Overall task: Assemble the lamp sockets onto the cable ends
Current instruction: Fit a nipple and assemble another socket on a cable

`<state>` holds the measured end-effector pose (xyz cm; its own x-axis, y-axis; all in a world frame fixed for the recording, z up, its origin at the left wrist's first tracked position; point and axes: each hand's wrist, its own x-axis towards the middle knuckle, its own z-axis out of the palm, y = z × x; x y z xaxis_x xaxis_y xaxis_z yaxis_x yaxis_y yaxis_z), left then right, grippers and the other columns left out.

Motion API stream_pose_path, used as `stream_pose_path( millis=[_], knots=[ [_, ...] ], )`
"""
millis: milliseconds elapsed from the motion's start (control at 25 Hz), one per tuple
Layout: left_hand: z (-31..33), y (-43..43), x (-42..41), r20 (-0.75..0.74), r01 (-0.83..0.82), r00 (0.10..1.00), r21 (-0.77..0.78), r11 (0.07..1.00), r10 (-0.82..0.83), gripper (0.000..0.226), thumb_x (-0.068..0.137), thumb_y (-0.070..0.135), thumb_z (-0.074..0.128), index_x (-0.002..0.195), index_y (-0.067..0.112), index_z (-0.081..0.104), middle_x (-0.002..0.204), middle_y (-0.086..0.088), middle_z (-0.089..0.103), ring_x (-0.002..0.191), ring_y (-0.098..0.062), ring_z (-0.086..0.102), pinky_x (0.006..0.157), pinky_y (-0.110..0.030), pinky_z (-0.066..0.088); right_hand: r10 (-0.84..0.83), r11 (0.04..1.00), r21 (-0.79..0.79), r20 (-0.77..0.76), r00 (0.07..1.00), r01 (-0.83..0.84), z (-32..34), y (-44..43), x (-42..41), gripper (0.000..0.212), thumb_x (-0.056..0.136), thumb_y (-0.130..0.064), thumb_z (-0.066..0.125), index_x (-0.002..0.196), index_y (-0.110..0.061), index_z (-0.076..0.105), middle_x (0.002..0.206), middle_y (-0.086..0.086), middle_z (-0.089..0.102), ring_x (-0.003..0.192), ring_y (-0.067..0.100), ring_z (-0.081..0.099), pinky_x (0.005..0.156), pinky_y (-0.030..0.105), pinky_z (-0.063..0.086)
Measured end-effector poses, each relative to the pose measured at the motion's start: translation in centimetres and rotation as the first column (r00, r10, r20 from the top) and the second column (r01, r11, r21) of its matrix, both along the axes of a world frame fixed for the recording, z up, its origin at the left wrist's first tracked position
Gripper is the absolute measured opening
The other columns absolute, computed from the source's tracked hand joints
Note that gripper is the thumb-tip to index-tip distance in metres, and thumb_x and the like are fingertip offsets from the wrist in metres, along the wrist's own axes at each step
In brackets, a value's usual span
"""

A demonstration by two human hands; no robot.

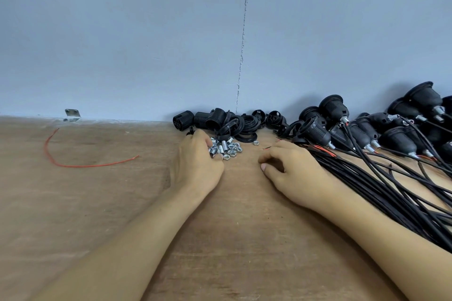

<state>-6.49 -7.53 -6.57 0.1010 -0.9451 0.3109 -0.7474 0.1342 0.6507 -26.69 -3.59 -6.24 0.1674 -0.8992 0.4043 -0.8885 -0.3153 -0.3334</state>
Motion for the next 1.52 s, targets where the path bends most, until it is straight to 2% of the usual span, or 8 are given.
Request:
stream_pose_path(
  millis=[160,280,400,560,800,1120,1360,1520],
  knots=[
    [-0.3,-0.1,0.1,0.028,0.034,0.999,-0.023,0.999,-0.034,0.026,0.09,0.027,0.072,0.116,0.028,0.07,0.106,0.005,0.071,0.103,-0.024,0.066,0.086,-0.041,0.055,-0.026,0.999,0.023,-0.018,1.0,0.026,-0.3,0.1,0.5,0.017,0.094,-0.021,0.06,0.108,-0.018,0.07,0.11,-0.005,0.06,0.112,0.017,0.051,0.1,0.033,0.041],
    [-0.4,-0.1,0.2,0.008,0.058,0.998,-0.027,0.998,-0.058,0.016,0.089,0.028,0.073,0.104,0.033,0.073,0.092,0.011,0.073,0.093,-0.018,0.067,0.079,-0.036,0.056,-0.019,0.999,0.026,-0.023,1.0,0.019,-0.2,0.2,0.3,0.017,0.094,-0.021,0.06,0.108,-0.018,0.07,0.107,-0.006,0.058,0.11,0.016,0.051,0.099,0.03,0.041],
    [-0.5,-0.1,0.2,-0.029,0.052,0.998,-0.023,0.998,-0.053,0.007,0.087,0.026,0.075,0.087,0.032,0.071,0.081,0.013,0.071,0.085,-0.014,0.067,0.074,-0.032,0.055,-0.016,0.999,0.027,-0.019,1.0,0.016,-0.2,0.3,0.4,0.017,0.095,-0.021,0.06,0.108,-0.018,0.07,0.108,-0.005,0.059,0.111,0.016,0.051,0.099,0.031,0.041],
    [-0.6,-0.2,0.3,-0.038,0.066,0.997,-0.016,0.998,-0.067,0.012,0.087,0.026,0.075,0.094,0.033,0.067,0.08,0.015,0.069,0.085,-0.015,0.065,0.071,-0.03,0.049,-0.009,1.0,0.029,-0.03,1.0,0.01,-0.1,0.4,0.3,0.018,0.095,-0.021,0.06,0.109,-0.017,0.07,0.109,-0.003,0.06,0.11,0.018,0.052,0.1,0.034,0.041],
    [-0.6,-0.6,0.7,-0.095,0.015,0.995,-0.057,0.998,-0.02,0.036,0.081,0.02,0.073,0.111,0.027,0.054,0.098,0.009,0.06,0.09,-0.018,0.059,0.073,-0.034,0.045,-0.001,1.0,0.027,-0.024,1.0,0.001,0.0,0.5,0.3,0.018,0.095,-0.021,0.06,0.109,-0.017,0.07,0.11,-0.003,0.061,0.111,0.018,0.052,0.1,0.034,0.041],
    [-0.5,-1.4,1.9,-0.045,-0.032,0.998,-0.021,0.999,0.031,0.046,0.082,0.003,0.063,0.126,0.015,0.064,0.125,-0.006,0.059,0.112,-0.026,0.059,0.087,-0.028,0.039,0.139,0.99,0.01,-0.09,0.986,-0.139,0.1,1.5,1.0,0.015,0.097,-0.026,0.059,0.106,-0.024,0.071,0.108,-0.011,0.062,0.108,0.012,0.054,0.096,0.027,0.042],
    [-0.7,-1.4,1.5,0.019,0.073,0.997,-0.065,0.995,-0.072,0.022,0.09,0.019,0.069,0.109,0.028,0.078,0.11,0.003,0.064,0.101,-0.02,0.067,0.09,-0.038,0.054,0.214,0.977,0.016,-0.084,0.973,-0.214,-0.2,1.7,2.1,0.014,0.096,-0.025,0.062,0.106,-0.025,0.071,0.107,-0.012,0.062,0.102,0.005,0.053,0.09,0.012,0.033],
    [-0.9,-1.5,1.6,-0.023,0.037,0.999,-0.091,0.995,-0.039,0.012,0.088,0.022,0.075,0.094,0.031,0.079,0.094,0.01,0.072,0.085,-0.014,0.065,0.076,-0.027,0.048,0.219,0.976,0.018,-0.07,0.973,-0.218,-0.2,1.6,2.0,0.014,0.096,-0.025,0.062,0.106,-0.024,0.071,0.108,-0.012,0.063,0.103,0.004,0.054,0.091,0.012,0.034]
  ],
)
